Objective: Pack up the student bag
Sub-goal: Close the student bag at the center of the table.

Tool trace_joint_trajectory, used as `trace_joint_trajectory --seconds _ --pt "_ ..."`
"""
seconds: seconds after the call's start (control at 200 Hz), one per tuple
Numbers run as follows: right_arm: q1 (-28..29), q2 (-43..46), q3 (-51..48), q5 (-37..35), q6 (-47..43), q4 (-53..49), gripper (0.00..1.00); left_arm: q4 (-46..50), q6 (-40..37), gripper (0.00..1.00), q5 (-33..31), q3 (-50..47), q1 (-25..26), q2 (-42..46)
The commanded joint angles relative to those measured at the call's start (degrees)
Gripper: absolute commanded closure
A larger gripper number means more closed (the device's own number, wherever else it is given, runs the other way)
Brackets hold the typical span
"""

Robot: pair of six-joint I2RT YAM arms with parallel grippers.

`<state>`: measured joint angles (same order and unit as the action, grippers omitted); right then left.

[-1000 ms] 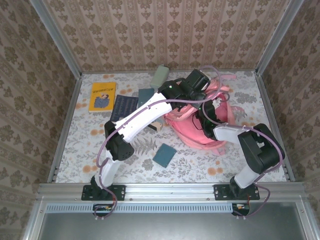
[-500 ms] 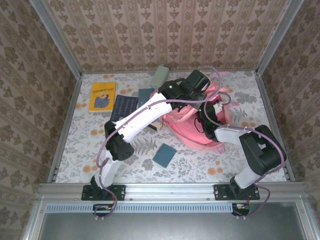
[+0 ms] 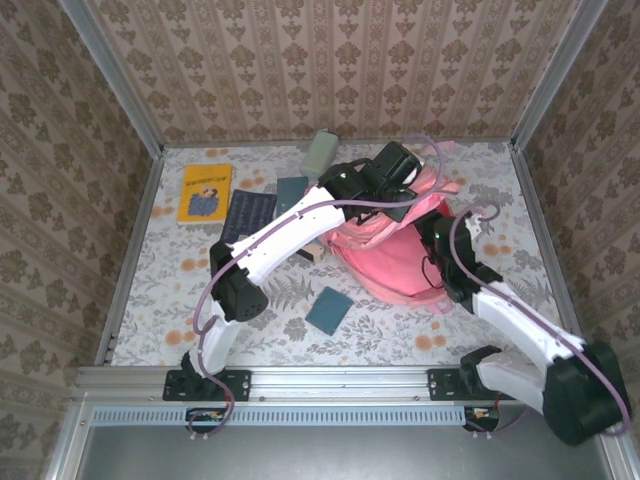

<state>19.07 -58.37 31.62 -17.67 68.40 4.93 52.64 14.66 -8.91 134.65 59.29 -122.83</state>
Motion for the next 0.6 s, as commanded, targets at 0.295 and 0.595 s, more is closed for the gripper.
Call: trace_joint_trajectory --seconds 0.295,0.595 --pt "-0.68 36.04 -3.16 -0.08 -16.06 -33.6 0.41 -11.21 3.91 1.0 7.79 -7.12 0.52 1.65" --pt "-0.57 32.19 2.96 9.33 -24.15 -33.04 0.41 -11.27 6.16 0.64 6.27 -13.69 -1.35 3.92"
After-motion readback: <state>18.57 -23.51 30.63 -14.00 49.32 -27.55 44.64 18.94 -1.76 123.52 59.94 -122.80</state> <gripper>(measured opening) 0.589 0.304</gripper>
